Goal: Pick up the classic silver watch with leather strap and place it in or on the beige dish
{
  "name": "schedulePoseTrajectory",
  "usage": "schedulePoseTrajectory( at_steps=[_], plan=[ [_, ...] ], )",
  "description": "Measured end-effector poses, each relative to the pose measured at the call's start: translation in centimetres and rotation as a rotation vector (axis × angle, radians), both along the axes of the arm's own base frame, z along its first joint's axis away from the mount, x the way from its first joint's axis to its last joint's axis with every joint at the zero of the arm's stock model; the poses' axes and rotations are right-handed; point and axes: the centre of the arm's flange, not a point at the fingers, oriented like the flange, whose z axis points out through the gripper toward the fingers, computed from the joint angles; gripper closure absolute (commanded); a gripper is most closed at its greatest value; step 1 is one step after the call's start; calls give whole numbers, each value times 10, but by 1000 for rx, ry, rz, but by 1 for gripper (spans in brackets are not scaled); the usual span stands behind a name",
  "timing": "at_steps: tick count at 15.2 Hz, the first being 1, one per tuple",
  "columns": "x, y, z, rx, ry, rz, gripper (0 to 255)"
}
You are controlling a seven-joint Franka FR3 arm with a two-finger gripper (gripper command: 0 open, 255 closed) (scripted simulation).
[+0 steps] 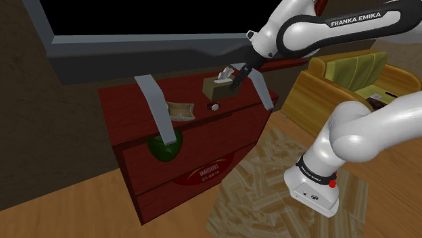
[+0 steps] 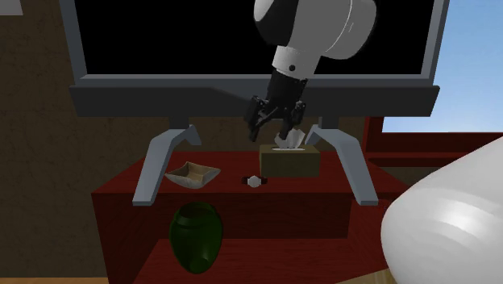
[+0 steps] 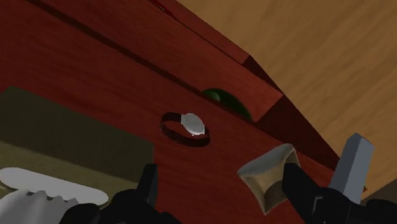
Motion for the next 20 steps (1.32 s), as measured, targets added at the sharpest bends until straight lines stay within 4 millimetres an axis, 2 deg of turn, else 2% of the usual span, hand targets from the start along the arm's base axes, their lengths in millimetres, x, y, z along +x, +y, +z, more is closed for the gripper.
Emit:
schedulePoseTrajectory(
  at_steps=[5,7,15,20],
  plan=[
    [28,5,-55,14,-80,124,0],
    [42,14,-80,21,-110,174,0],
    [62,26,-124,17,-136,208,0],
    [63,29,-129,17,-137,207,0]
  ],
)
